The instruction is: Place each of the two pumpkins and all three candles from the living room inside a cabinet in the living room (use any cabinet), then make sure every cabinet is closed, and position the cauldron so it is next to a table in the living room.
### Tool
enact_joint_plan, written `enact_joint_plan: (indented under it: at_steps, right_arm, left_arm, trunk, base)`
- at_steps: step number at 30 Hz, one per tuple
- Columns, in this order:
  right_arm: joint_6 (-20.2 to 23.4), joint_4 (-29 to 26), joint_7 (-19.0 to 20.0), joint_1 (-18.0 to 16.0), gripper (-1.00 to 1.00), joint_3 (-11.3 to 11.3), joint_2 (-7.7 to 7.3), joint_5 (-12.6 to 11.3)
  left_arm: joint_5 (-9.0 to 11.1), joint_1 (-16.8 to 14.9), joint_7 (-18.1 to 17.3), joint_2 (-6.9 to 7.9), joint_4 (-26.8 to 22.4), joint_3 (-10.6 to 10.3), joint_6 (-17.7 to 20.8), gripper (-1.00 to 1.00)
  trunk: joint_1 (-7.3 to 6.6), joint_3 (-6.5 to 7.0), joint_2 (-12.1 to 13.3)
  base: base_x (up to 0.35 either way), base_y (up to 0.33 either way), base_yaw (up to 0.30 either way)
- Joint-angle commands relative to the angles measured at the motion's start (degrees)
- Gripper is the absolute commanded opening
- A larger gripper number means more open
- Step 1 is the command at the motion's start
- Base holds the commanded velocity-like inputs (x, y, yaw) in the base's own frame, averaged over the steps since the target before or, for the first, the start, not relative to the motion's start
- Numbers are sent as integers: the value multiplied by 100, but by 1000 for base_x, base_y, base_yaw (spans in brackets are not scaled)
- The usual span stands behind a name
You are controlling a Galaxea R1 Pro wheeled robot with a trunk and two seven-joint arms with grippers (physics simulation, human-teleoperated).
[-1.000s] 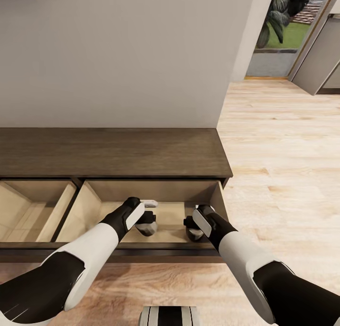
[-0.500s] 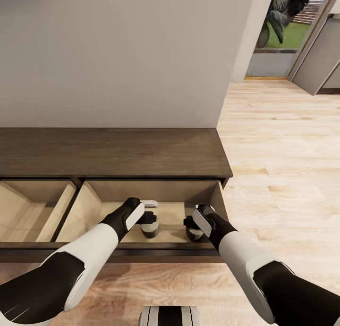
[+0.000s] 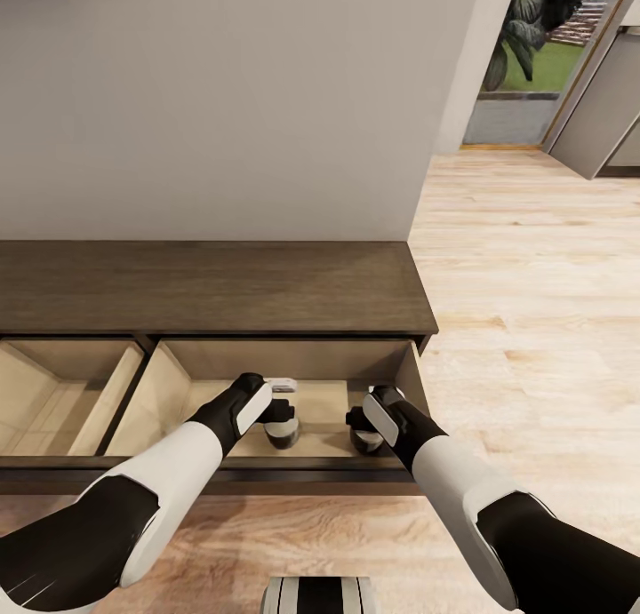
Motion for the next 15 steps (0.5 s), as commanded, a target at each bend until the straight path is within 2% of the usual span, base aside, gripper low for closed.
enact_joint_plan:
  at_steps: [1, 3, 15]
  right_arm:
    - [14, -8, -51, -3, 100, 44, -4, -63]
    - [15, -7, -51, -3, 100, 45, -5, -63]
    - [14, -7, -51, -3, 100, 47, -14, -59]
  left_arm:
    - [61, 0, 46, 4, -11, -42, 15, 100]
    - [61, 2, 45, 4, -10, -42, 15, 100]
    - [61, 4, 45, -3, -16, -42, 15, 100]
  trunk:
    - [-1, -4, -2]
    - [-6, 40, 1]
    - [-6, 40, 1]
  base:
    - [0, 0, 0]
    - [0, 0, 0]
    - [0, 0, 0]
